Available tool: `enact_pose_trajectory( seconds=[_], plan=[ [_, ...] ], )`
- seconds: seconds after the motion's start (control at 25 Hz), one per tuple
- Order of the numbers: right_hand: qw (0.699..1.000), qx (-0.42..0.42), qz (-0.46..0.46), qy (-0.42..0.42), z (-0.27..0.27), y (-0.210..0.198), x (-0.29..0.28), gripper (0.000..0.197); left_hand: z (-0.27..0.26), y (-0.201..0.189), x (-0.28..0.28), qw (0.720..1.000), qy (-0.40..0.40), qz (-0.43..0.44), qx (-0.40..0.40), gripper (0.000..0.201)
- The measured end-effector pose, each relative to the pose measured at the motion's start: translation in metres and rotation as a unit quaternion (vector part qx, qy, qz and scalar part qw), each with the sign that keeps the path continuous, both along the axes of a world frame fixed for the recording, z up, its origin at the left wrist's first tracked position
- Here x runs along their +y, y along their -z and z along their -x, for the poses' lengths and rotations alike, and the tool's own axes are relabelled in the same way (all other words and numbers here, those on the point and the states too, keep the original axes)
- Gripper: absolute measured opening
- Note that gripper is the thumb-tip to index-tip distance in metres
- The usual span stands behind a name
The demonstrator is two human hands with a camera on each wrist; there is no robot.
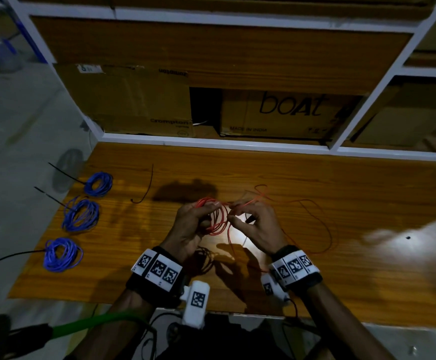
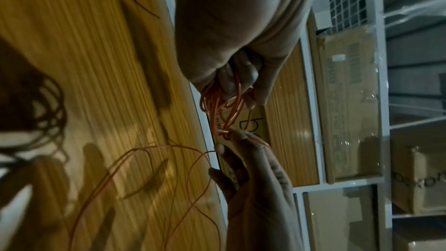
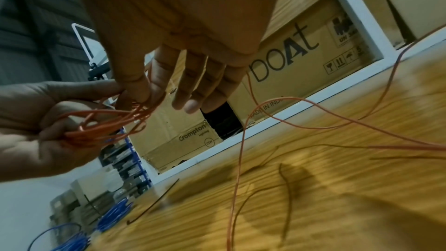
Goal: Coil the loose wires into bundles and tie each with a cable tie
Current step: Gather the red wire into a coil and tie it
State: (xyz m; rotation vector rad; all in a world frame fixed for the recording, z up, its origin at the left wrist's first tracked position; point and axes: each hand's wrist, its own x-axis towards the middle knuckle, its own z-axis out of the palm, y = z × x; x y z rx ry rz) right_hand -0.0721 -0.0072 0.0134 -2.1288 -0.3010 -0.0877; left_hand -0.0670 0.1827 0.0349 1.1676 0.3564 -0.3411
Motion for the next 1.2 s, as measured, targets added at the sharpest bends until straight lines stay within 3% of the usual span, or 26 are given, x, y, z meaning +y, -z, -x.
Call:
enact_pose_trajectory(
  seconds=[0.08,0.24,0.32,0.4,0.44,0.52,0.56,0.64,0.68,0.76,0.84,0.92,0.96,1.04,1.12,1.2],
  plan=[
    [1.0,0.003,-0.018,-0.006,0.001,0.003,0.001,0.014,0.0,-0.004,-0.002,0.999,-0.007,0.03,0.017,0.01],
    [0.988,0.064,-0.143,0.008,0.005,0.001,0.005,0.008,0.004,-0.007,-0.005,0.996,-0.018,0.08,0.044,0.008],
    [0.967,0.113,-0.219,0.067,0.015,0.001,0.007,0.012,0.003,-0.007,-0.006,0.997,-0.006,0.067,0.032,0.008],
    [0.952,0.142,-0.231,0.144,0.023,0.001,0.009,0.032,0.002,-0.003,-0.007,0.999,-0.015,0.024,0.023,0.01],
    [0.959,0.132,-0.189,0.167,0.028,0.001,0.007,0.044,0.001,0.0,-0.008,1.0,-0.022,0.005,0.02,0.012],
    [0.984,0.032,-0.056,0.168,0.032,-0.003,0.001,0.058,0.001,0.004,-0.008,0.999,-0.031,-0.021,0.014,0.023],
    [0.989,-0.047,0.008,0.142,0.034,-0.009,0.0,0.053,0.001,0.005,-0.008,0.999,-0.033,-0.028,0.01,0.027],
    [0.979,-0.159,0.114,0.053,0.035,-0.026,0.003,0.023,0.001,0.006,-0.01,0.999,-0.024,-0.03,0.001,0.031],
    [0.973,-0.159,0.168,0.017,0.03,-0.033,0.003,0.01,0.002,0.006,-0.013,0.999,-0.014,-0.029,-0.004,0.032],
    [0.969,-0.095,0.229,-0.017,0.016,-0.04,0.005,0.034,0.004,0.004,-0.016,0.999,0.003,-0.035,-0.021,0.032],
    [0.969,-0.08,0.235,-0.015,0.005,-0.042,0.006,0.022,0.006,0.001,-0.021,0.998,0.025,-0.054,-0.035,0.023],
    [0.976,-0.088,0.197,0.006,-0.001,-0.04,0.005,0.006,0.009,-0.003,-0.023,0.996,0.045,-0.058,-0.057,0.019],
    [0.987,-0.076,0.138,0.032,-0.003,-0.04,0.004,0.009,0.01,-0.005,-0.024,0.994,0.054,-0.061,-0.067,0.022],
    [0.994,0.026,-0.047,0.094,-0.007,-0.047,-0.001,0.016,0.009,-0.008,-0.025,0.991,0.068,-0.074,-0.09,0.028],
    [0.958,0.16,-0.204,0.12,-0.011,-0.058,-0.006,0.018,0.008,-0.007,-0.024,0.989,0.068,-0.081,-0.105,0.029],
    [0.933,0.22,-0.257,0.123,-0.014,-0.067,-0.011,0.015,0.006,-0.003,-0.023,0.988,0.067,-0.084,-0.107,0.026]
  ],
)
